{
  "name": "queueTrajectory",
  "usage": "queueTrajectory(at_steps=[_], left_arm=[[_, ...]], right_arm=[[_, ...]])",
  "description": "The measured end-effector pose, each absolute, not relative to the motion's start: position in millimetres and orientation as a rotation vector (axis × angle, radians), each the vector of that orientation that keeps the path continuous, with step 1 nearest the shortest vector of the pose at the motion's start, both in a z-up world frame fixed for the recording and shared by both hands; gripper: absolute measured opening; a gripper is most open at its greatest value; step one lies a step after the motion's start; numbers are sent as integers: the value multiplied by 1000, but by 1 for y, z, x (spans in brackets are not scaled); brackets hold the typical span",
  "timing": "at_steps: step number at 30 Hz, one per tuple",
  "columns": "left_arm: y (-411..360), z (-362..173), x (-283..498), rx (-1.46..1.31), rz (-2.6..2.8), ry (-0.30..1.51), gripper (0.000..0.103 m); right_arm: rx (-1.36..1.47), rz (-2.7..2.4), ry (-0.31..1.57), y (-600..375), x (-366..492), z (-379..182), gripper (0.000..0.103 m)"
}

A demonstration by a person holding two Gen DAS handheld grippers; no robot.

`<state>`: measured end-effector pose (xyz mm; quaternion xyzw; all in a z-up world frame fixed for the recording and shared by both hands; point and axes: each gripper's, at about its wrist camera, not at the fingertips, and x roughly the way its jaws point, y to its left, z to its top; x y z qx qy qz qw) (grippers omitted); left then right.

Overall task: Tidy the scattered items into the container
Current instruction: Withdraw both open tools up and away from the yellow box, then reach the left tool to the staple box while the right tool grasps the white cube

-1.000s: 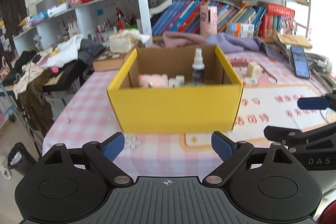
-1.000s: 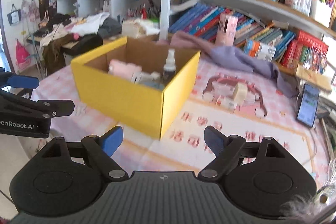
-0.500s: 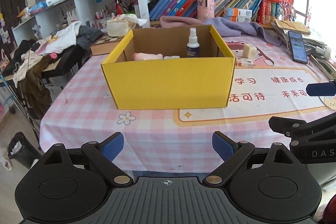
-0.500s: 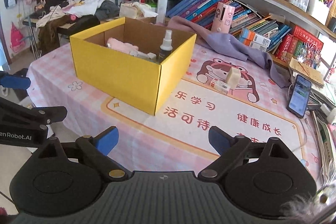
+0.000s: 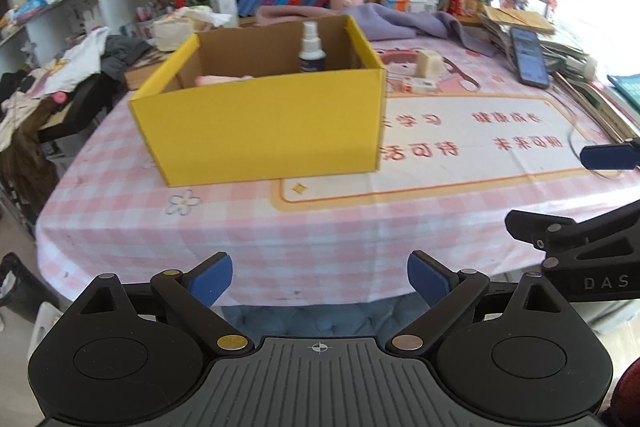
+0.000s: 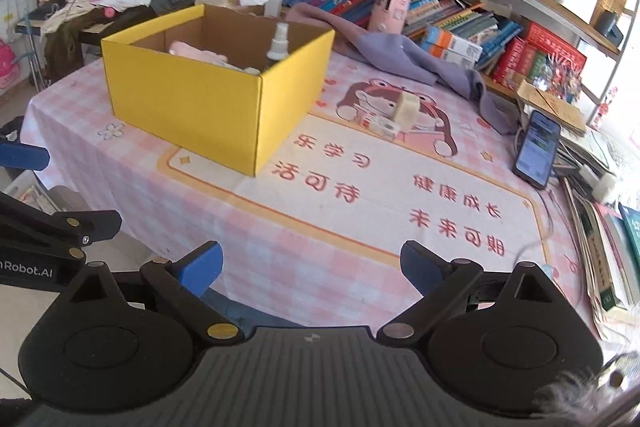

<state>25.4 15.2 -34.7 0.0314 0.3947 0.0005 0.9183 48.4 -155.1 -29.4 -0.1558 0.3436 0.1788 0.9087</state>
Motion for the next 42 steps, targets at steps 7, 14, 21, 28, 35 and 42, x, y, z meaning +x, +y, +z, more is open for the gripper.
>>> queueTrajectory(at_steps=[7,14,21,28,35,42], left_arm=[[-7,-41,33,82,-89,827,96],[-33,-43,52,112,-176,831,96],[-59,-39,73,148,-258,801,96],[-83,-35,88,213,-316,752,96],[-99,-26,109,252,-312,677,96],[-117,-30,149,235,-292,678,96]], right_arm=[[-305,307,729,-174,49,-33,96],[-268,228,741,-199,59,-33,96],[-224,160,734,-226,70,-29,96],[-135,152,673,-245,85,-18,93],[-83,184,632,-254,111,-12,81],[-98,247,634,-262,155,-11,73]])
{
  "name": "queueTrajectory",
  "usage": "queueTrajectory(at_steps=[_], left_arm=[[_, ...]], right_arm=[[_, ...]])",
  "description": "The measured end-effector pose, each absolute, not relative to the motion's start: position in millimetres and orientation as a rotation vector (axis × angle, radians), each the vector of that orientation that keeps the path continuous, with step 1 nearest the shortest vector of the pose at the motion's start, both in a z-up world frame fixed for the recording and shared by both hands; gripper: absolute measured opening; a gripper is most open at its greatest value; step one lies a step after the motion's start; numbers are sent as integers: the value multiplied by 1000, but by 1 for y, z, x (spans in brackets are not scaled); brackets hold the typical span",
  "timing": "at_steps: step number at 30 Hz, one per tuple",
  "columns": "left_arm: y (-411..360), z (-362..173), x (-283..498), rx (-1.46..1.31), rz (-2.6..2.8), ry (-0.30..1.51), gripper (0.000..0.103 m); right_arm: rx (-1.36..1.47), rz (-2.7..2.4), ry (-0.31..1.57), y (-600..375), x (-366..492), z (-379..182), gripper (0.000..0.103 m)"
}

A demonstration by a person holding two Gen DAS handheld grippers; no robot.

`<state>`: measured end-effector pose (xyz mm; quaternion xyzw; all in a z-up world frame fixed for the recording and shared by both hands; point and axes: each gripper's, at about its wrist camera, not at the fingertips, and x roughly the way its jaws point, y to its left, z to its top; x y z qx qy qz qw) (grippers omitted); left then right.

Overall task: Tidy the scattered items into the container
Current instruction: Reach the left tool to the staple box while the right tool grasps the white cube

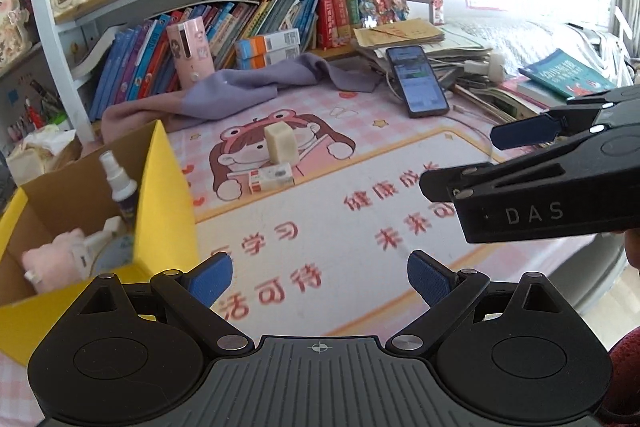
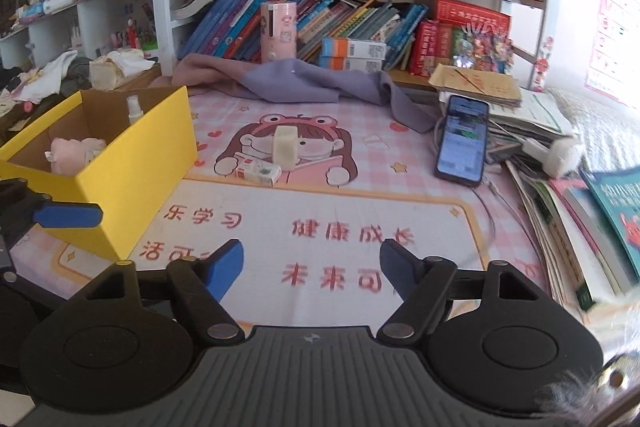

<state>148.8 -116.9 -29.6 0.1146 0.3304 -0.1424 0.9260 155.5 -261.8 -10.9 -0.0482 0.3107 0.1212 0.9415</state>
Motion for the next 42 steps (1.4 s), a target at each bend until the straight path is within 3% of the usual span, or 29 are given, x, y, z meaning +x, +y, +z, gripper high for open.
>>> queueTrajectory(at_steps=[7,15,30,35,42], left_arm=[[-133,-35,196,218,-226,691,96],[-150,-46,246,232,-122,708,96],[-161,-77,322,238,-16,803,96],[-159,-87,339,220,3,833,95],[-151,-94,358,140,19,863,90]], right_arm=[[-108,325,648,-273,218,-10,72],[-143,471,671,-271,296,-23,65],[-189,701,808,-217,428,-64,62],[-155,734,839,-218,444,-72,38],[-79,722,828,-242,453,-66,34]])
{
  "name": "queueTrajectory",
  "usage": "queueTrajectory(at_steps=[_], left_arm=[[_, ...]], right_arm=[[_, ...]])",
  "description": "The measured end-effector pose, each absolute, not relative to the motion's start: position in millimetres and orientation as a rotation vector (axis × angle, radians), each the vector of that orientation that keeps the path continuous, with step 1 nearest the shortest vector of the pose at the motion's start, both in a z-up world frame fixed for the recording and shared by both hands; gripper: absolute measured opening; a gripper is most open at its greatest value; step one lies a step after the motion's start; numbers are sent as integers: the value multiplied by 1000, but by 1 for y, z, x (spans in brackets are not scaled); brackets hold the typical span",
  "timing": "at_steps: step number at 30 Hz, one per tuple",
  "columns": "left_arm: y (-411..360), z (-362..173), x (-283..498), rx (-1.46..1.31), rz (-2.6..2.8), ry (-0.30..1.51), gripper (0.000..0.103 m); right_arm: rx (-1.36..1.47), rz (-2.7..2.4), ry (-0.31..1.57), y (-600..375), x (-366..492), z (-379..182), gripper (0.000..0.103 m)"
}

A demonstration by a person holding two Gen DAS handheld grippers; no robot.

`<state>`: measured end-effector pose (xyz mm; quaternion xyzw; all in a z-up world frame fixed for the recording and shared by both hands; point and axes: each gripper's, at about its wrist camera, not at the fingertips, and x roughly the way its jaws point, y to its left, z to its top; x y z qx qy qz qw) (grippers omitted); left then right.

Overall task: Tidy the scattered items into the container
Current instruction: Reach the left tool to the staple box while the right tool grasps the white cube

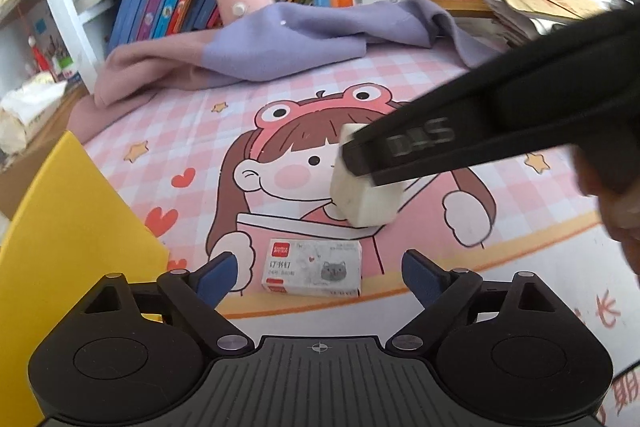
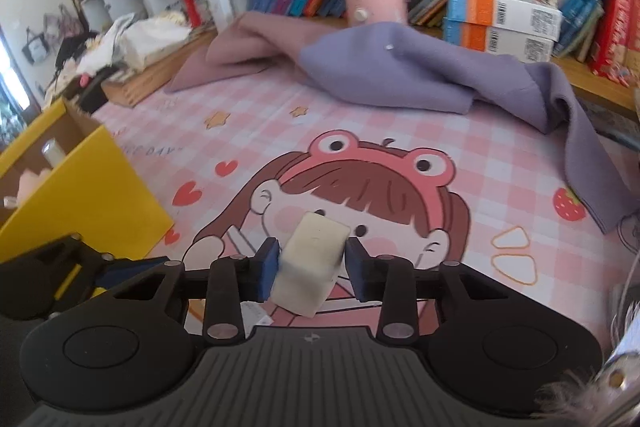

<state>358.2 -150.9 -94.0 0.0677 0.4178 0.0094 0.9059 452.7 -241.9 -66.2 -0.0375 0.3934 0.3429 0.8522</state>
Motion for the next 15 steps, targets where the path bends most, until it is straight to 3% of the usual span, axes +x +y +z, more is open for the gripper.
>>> queueTrajectory(at_steps=[4,15], left_arm=[[-150,-100,365,124,18,884,80],[-139,-106,370,17,11,884,71]], right_arm=[[-51,722,843,-249,457,-68,34],[-51,781,894,-233,463,-79,38]])
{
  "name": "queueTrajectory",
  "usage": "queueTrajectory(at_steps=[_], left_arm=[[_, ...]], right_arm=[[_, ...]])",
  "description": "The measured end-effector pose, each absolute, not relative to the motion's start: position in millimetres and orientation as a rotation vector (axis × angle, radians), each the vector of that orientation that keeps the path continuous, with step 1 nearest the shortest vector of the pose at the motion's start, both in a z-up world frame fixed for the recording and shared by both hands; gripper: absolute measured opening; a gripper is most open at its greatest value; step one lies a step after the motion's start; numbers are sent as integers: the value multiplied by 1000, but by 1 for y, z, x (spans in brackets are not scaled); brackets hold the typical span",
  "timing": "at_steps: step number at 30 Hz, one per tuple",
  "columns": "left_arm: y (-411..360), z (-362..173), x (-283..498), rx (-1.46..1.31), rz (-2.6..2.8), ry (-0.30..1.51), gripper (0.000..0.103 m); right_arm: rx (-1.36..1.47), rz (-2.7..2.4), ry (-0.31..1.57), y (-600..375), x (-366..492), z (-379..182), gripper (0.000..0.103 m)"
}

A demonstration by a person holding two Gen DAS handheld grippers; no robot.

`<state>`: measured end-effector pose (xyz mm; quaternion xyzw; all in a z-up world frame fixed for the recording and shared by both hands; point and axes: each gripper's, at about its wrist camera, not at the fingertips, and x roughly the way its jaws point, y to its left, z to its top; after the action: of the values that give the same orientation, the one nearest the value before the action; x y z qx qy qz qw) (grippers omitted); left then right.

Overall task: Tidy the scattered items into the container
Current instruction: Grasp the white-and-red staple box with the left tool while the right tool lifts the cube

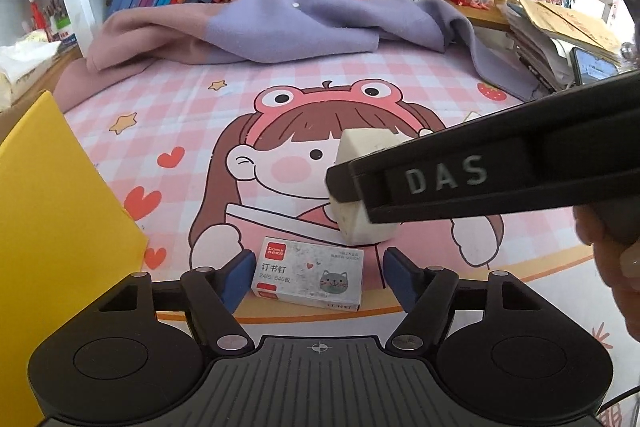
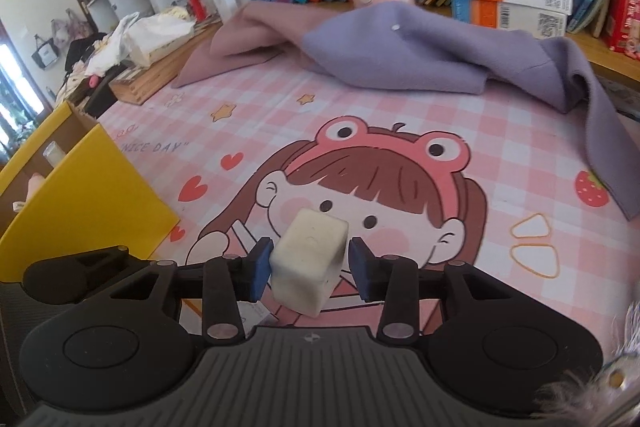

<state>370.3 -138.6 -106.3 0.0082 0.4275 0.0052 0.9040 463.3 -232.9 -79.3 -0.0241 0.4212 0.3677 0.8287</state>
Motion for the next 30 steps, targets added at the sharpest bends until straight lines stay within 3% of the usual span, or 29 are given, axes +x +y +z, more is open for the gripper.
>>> queueTrajectory(at_steps=[2,5,30], left_arm=[[-138,-106,371,17,8,882,70],[-136,-105,371,13,14,875,56],[-137,-46,305,39,-48,803,55]], right_arm=[[-55,786,898,-231,463,-81,38],[-46,783,896,-231,463,-80,33],[-51,654,770,-274,386,-30,30]])
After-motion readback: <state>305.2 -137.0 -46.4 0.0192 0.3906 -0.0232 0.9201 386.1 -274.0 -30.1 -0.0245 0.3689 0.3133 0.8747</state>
